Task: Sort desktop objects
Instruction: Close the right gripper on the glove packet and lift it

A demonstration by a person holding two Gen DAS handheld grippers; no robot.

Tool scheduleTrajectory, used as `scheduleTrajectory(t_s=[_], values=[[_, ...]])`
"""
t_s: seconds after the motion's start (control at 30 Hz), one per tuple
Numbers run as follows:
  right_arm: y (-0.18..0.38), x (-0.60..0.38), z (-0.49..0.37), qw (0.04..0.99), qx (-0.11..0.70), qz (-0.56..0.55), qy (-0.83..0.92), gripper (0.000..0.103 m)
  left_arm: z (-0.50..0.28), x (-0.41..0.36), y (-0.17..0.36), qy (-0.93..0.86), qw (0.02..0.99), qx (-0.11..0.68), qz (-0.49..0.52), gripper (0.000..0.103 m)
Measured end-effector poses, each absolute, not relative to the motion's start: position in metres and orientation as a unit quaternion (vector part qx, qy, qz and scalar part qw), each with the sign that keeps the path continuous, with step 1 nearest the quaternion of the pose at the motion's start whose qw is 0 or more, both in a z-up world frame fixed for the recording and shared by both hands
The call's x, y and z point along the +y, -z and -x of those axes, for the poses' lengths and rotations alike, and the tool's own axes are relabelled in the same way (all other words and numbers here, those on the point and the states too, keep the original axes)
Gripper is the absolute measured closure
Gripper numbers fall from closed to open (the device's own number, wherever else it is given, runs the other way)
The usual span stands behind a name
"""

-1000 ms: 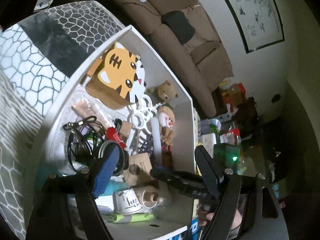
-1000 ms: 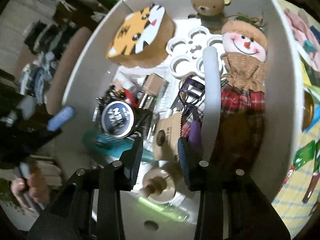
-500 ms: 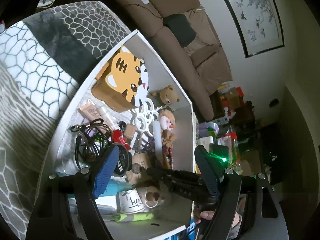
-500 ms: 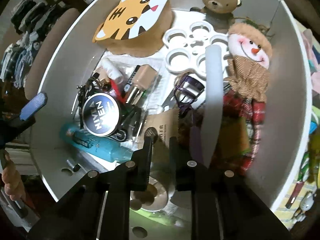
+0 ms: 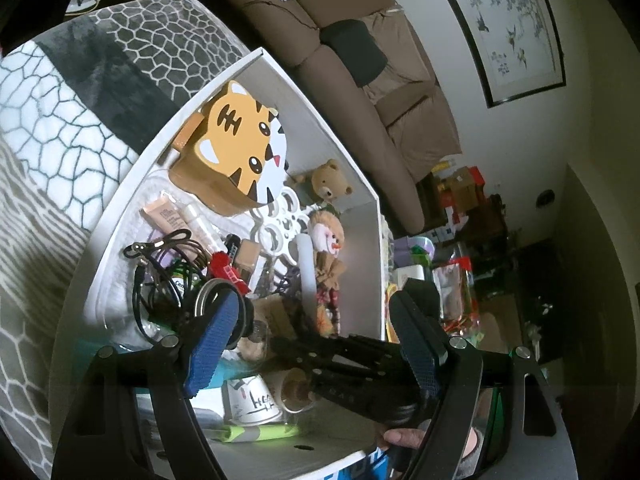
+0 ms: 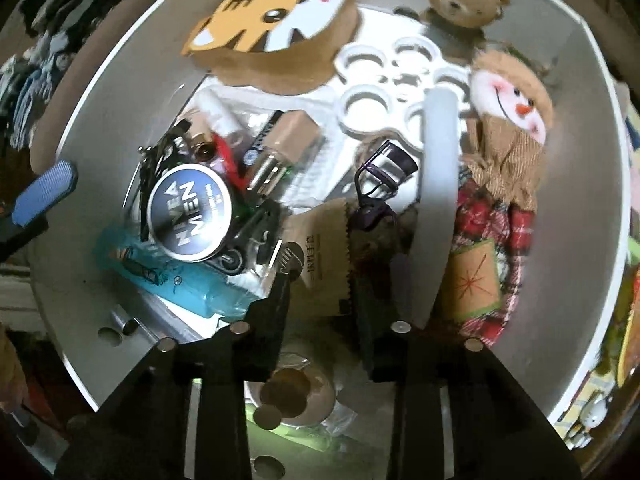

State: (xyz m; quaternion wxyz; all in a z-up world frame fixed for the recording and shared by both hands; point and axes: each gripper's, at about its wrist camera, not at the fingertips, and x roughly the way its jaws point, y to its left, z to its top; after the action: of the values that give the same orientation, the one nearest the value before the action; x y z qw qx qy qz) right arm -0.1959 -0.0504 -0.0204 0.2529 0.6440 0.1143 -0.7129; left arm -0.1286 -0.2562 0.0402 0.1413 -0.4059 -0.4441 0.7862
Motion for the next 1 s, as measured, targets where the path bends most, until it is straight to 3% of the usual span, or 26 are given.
scheduleTrajectory(t_s=[0.13,0.4,0.6,0.87,1.0], values=[[0.006,-0.046,0.190,0.265,0.099,-0.635,0.719,0.091,0.129,-0.255,-0.039,-0.785,0.139,-0.443,0.410,0.023],[-0.001,-0.048,0.179,0.277,0.087,-0.640,0.712,0.091,0.129,-0.254,-0.038,-0.784,0.139,-0.438,0.416,0.023],[0.013,-0.020,0.193,0.276,-0.008,-0.653,0.706,0.099,0.129,-0.255,-0.038,-0.785,0.141,-0.438,0.414,0.023],[-0.039,0.014,0.215,0.294,-0.084,-0.617,0.725,0.099,0.126,-0.266,-0.040,-0.786,0.135,-0.443,0.410,0.023],[-0.041,-0.020,0.234,0.335,-0.143,-0.604,0.709,0.099,0.122,-0.272,-0.044,-0.788,0.134,-0.447,0.402,0.023]])
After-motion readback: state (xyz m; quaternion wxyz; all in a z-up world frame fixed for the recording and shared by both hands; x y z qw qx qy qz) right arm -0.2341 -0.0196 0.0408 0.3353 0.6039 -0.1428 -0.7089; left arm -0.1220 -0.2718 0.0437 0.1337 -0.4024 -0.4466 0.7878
